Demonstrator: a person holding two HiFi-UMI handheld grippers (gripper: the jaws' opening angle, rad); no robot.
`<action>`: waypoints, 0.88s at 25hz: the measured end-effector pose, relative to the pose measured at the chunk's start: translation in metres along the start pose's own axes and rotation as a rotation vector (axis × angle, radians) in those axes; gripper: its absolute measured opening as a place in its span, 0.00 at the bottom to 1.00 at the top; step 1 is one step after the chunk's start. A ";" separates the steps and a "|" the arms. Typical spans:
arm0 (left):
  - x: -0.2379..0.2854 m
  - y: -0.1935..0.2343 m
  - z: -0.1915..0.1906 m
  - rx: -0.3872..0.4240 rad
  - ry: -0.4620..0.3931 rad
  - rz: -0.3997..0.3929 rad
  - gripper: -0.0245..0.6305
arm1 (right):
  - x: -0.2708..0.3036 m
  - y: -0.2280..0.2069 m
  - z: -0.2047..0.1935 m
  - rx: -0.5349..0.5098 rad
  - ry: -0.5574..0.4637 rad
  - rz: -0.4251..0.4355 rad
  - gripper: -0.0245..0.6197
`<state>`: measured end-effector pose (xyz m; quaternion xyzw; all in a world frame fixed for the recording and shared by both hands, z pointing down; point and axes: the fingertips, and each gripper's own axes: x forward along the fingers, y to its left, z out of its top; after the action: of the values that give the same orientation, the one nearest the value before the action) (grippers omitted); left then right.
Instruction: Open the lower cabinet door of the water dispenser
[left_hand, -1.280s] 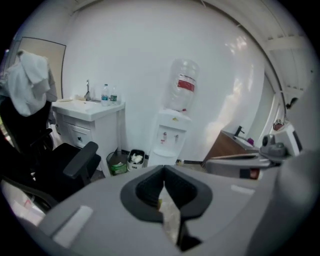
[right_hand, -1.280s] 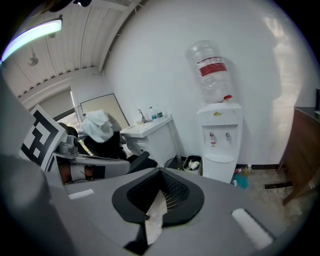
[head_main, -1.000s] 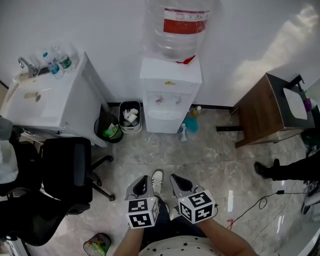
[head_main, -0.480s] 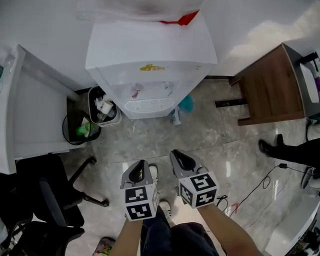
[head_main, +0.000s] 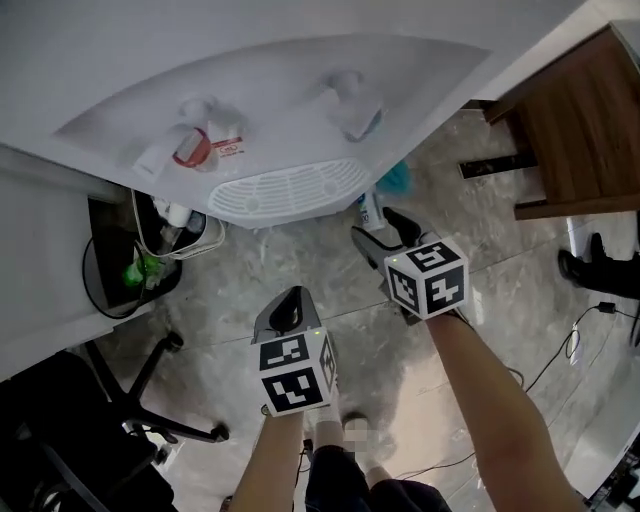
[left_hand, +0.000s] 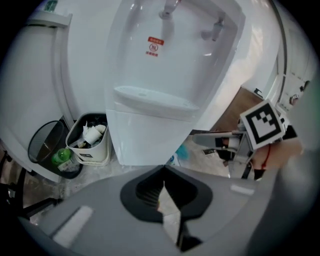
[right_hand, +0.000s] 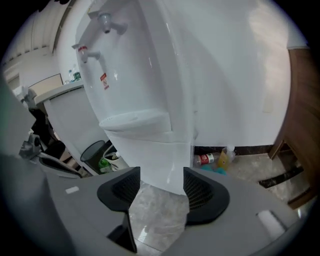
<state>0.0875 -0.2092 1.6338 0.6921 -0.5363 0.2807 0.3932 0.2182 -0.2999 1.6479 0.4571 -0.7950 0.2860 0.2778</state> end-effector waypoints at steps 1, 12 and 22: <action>0.008 0.002 -0.001 0.006 0.010 -0.001 0.05 | 0.009 -0.006 0.001 -0.021 0.001 -0.002 0.43; 0.029 0.015 -0.007 0.002 0.063 -0.005 0.05 | 0.051 -0.027 0.033 -0.088 -0.013 -0.029 0.47; 0.022 0.014 -0.017 -0.029 0.047 -0.003 0.05 | 0.035 -0.012 0.014 -0.041 -0.014 -0.075 0.48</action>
<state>0.0800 -0.2077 1.6640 0.6803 -0.5298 0.2885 0.4162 0.2118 -0.3346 1.6655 0.4829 -0.7850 0.2556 0.2921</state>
